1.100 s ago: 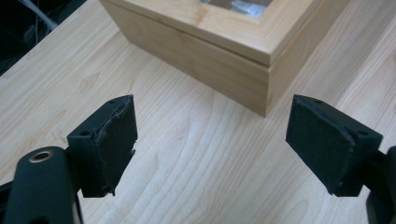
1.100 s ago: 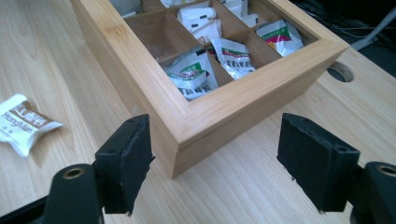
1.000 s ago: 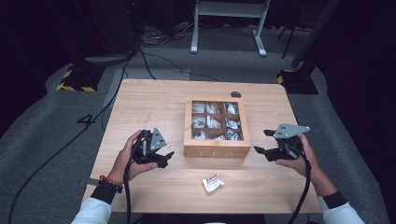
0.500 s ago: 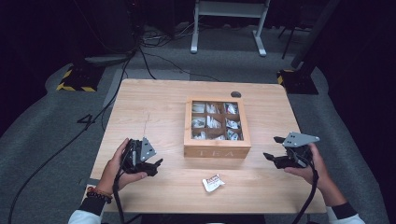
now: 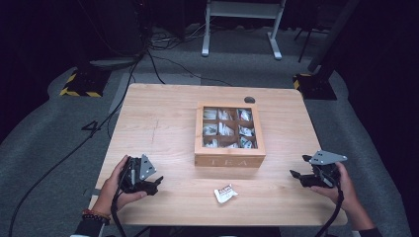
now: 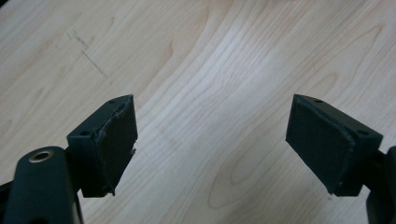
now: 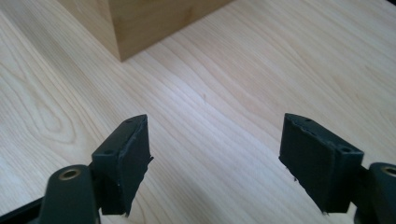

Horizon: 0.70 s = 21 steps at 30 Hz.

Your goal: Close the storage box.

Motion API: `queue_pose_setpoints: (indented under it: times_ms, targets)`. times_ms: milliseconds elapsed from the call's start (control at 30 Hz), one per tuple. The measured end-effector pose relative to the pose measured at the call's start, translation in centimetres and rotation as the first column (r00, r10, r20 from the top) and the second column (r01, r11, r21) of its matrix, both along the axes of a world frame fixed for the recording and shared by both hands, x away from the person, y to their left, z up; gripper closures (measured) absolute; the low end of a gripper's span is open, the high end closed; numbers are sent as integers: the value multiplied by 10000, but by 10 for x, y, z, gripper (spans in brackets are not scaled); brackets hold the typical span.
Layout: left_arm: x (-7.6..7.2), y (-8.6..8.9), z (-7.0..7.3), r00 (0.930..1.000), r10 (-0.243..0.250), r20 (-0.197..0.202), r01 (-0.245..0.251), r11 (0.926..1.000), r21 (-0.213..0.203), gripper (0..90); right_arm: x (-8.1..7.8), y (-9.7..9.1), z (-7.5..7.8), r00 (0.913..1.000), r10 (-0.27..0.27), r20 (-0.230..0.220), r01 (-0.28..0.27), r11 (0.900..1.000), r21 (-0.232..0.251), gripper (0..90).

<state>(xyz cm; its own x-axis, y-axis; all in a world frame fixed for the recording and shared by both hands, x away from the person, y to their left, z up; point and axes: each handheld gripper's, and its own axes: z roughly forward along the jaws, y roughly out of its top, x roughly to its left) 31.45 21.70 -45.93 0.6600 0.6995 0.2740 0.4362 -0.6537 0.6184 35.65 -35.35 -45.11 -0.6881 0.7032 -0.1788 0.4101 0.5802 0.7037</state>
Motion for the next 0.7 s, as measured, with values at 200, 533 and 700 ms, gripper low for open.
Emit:
queue_pose_setpoints:
  times_ms: [200,533,700]
  targets:
    - [-2,12,-13,9993,220,-310,-227,9995,-226,171,-5,-17,-12,9988,-413,-266,420,9987,271,242]
    - [-4,35,-25,9958,473,-777,-542,9946,-885,171,-13,-40,-31,9920,-1001,-770,1075,9894,981,220]
    - [-2,53,-32,9902,750,-1178,-929,9835,-1550,171,-16,-49,-42,9864,-1288,-1016,1401,9837,1130,214]
